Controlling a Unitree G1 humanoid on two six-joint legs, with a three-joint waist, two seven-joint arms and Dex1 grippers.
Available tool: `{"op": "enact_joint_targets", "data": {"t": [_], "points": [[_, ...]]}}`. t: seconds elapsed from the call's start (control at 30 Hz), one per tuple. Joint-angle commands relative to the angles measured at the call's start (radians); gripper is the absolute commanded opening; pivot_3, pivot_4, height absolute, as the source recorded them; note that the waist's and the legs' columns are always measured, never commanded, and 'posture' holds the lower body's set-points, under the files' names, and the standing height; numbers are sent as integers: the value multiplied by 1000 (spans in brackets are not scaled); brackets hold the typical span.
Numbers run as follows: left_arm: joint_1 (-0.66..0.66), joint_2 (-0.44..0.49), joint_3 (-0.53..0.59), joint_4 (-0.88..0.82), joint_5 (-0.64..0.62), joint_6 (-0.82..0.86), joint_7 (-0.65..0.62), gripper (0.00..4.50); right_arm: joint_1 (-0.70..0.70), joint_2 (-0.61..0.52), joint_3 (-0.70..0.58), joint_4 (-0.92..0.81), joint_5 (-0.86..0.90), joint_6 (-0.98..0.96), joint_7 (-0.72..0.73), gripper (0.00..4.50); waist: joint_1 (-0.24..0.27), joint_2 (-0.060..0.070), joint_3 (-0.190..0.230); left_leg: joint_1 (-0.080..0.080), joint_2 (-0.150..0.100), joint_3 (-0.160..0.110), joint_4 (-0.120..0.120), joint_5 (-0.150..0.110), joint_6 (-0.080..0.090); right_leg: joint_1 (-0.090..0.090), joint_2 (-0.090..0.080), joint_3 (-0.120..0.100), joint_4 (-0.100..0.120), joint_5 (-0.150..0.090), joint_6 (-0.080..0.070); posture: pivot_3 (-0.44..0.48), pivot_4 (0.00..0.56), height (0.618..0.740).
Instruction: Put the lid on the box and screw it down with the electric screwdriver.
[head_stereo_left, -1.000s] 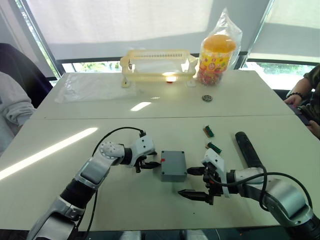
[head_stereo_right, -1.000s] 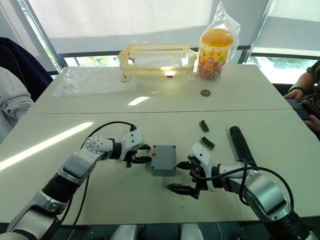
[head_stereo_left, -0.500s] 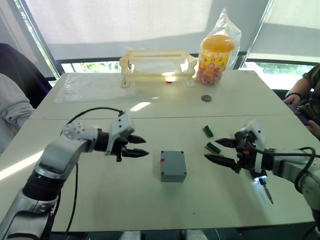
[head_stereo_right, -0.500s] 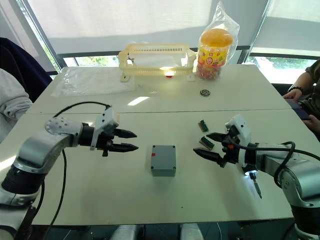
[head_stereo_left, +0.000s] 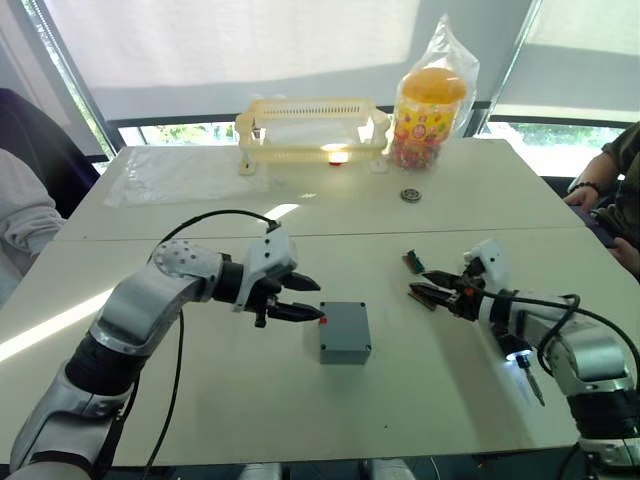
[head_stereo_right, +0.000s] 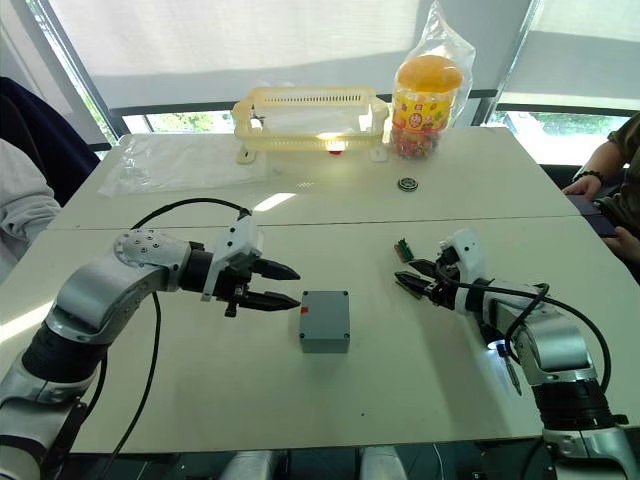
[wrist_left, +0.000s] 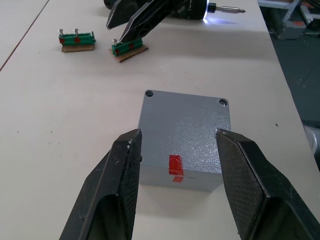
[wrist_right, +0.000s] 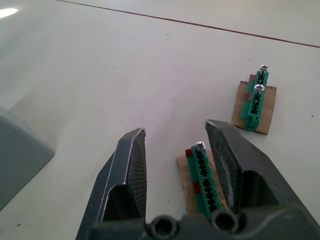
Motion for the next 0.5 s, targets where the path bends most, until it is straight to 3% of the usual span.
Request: {"op": "enact_joint_targets", "data": {"t": [0.03,0.5], "points": [[3,5,-14,-31,0,-11,9,2349,-9,12,-21,-6,-2,-20,-7,2073,0,0,0,0,0,0,0,0,0,0,0,0,0,0,0,0,150,740],[13,14,-34,-28,4,-24,22,2349,-35,37,-16,67,-43,-42,-14,2073,-1,0,0,0,0,0,0,0,0,0,0,0,0,0,0,0,150,740]]}}
